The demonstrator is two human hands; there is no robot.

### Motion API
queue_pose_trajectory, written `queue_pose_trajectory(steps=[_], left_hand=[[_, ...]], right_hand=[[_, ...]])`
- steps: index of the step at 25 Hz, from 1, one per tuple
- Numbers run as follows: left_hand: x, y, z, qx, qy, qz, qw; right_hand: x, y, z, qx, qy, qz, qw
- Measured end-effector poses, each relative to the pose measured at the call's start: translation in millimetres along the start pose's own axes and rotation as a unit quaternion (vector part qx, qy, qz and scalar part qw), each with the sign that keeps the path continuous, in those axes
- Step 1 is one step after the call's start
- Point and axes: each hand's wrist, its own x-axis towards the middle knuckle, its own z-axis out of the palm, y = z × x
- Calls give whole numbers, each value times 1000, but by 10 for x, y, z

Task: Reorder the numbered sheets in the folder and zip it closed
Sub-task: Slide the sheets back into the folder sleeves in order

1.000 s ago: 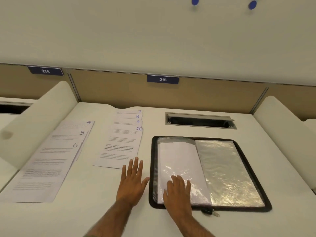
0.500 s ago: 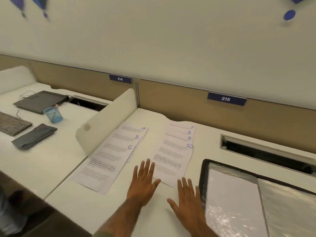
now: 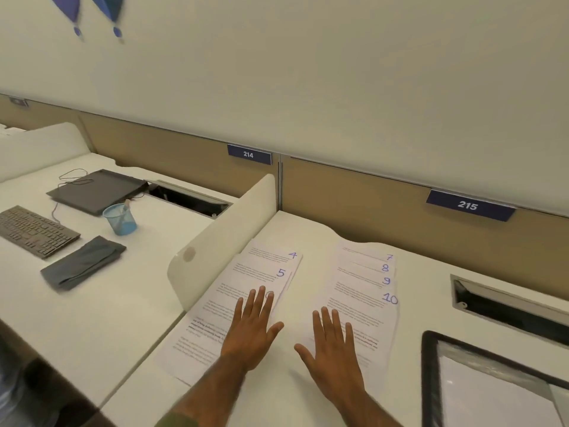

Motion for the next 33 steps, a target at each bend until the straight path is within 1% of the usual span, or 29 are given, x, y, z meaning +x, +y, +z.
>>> queue_pose_trajectory(steps=[5, 8, 11, 15, 17, 20, 22, 24, 29, 30, 33], left_hand=[[553, -771, 154, -9, -15, 52, 999], [823, -1087, 213, -13, -26, 81, 996], [1052, -1312, 307, -19, -44, 92, 995], [1326, -1356, 410, -44, -68, 92, 993], [1425, -1348, 485, -53, -76, 98, 991], [1571, -1370, 623, -70, -83, 102, 989], [1632, -1373, 694, -88, -95, 103, 986], [1638, -1369, 737, -98, -110, 105, 983], [1631, -1365, 708, -113, -90, 110, 983], [1630, -1363, 690, -113, -82, 110, 984], [1630, -1356, 706, -103, -88, 109, 985]], right_hand=[[528, -545, 114, 3, -16, 53, 998], [809, -790, 100, 9, -22, 99, 995], [1085, -987, 92, 21, -46, 133, 990], [1477, -1028, 152, 34, -64, 144, 987], [1685, -1001, 171, 14, -60, 151, 987], [2035, -914, 208, -21, -50, 135, 989], [2207, -870, 247, 3, -91, 139, 986], [2360, -835, 271, -2, -104, 131, 986], [2710, -727, 406, -3, -161, 143, 976], [2772, -710, 438, 1, -170, 147, 974], [2925, -700, 477, 31, -172, 174, 969]])
